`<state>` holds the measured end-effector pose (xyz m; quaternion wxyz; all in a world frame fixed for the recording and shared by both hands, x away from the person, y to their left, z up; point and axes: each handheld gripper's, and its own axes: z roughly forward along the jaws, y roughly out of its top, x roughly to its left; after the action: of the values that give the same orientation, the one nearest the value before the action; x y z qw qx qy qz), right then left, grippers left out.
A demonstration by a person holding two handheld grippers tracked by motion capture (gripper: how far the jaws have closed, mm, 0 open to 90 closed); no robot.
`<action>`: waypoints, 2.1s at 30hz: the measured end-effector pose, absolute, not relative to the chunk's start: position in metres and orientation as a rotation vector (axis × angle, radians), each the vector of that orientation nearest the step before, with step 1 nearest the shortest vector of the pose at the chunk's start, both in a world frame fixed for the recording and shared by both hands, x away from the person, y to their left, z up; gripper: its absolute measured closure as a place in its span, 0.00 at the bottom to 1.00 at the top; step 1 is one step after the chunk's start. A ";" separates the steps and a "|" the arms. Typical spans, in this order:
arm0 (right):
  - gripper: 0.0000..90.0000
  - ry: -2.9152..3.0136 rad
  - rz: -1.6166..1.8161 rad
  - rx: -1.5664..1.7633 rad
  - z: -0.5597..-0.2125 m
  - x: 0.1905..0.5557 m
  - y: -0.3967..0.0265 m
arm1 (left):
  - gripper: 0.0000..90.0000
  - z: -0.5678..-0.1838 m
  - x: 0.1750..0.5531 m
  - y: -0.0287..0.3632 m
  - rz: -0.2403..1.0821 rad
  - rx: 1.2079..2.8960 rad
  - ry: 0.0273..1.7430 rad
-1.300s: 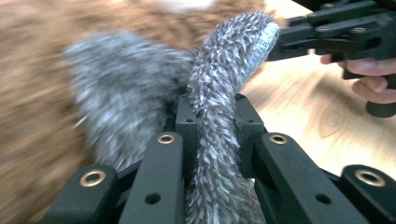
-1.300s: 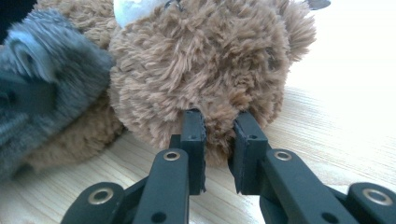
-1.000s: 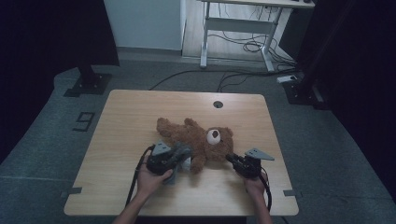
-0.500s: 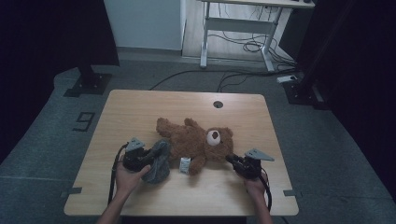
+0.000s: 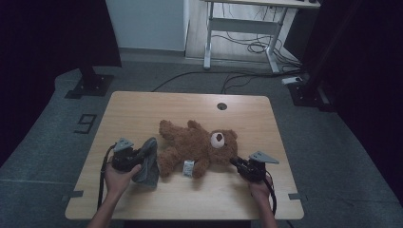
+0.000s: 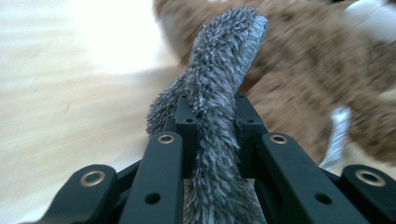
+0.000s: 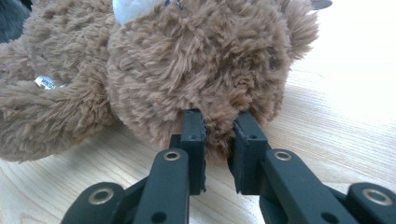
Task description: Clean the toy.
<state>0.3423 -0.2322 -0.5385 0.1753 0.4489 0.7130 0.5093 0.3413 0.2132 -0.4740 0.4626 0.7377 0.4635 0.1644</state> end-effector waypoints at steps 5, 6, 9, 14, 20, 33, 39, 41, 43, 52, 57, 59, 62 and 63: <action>0.86 2.018 1.449 1.273 -0.539 0.342 -0.232 | 0.85 -0.447 0.350 0.176 0.415 1.835 1.038; 0.86 2.018 1.448 1.273 -0.539 0.342 -0.232 | 0.85 -0.442 0.353 0.167 0.419 1.846 1.020; 0.86 2.019 1.449 1.273 -0.539 0.342 -0.232 | 0.85 -0.433 0.364 0.139 0.426 1.877 0.971; 0.86 2.021 1.453 1.274 -0.539 0.342 -0.233 | 0.84 -0.447 0.388 0.104 0.399 1.965 0.985; 0.86 2.022 1.467 1.267 -0.539 0.343 -0.233 | 0.85 -0.467 0.395 0.111 0.347 1.910 1.041; 0.86 2.029 1.455 1.270 -0.540 0.343 -0.233 | 0.85 -0.501 0.398 0.154 0.295 1.924 1.191; 0.86 2.032 1.452 1.269 -0.540 0.342 -0.233 | 0.85 -0.511 0.399 0.166 0.290 1.962 1.250; 0.86 2.034 1.452 1.268 -0.540 0.343 -0.233 | 0.85 -0.512 0.398 0.171 0.290 1.971 1.269; 0.86 2.035 1.449 1.270 -0.540 0.343 -0.233 | 0.85 -0.509 0.395 0.175 0.298 1.964 1.268; 0.86 2.036 1.440 1.274 -0.541 0.343 -0.234 | 0.85 -0.448 0.371 0.144 0.384 1.912 1.040; 0.86 2.035 1.440 1.277 -0.541 0.343 -0.234 | 0.85 -0.426 0.373 0.082 0.355 1.950 0.896; 0.86 2.031 1.444 1.275 -0.541 0.343 -0.234 | 0.85 -0.428 0.379 0.059 0.349 1.977 0.874; 0.86 2.029 1.447 1.278 -0.542 0.342 -0.234 | 0.84 -0.440 0.393 0.030 0.334 2.018 0.884; 0.86 2.029 1.449 1.280 -0.542 0.342 -0.234 | 0.84 -0.440 0.393 0.030 0.334 2.018 0.884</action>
<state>0.3423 -0.2339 -0.5419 0.1686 0.4501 0.7136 0.5097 0.3930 0.0297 -0.4404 0.4409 0.8129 0.3560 0.1344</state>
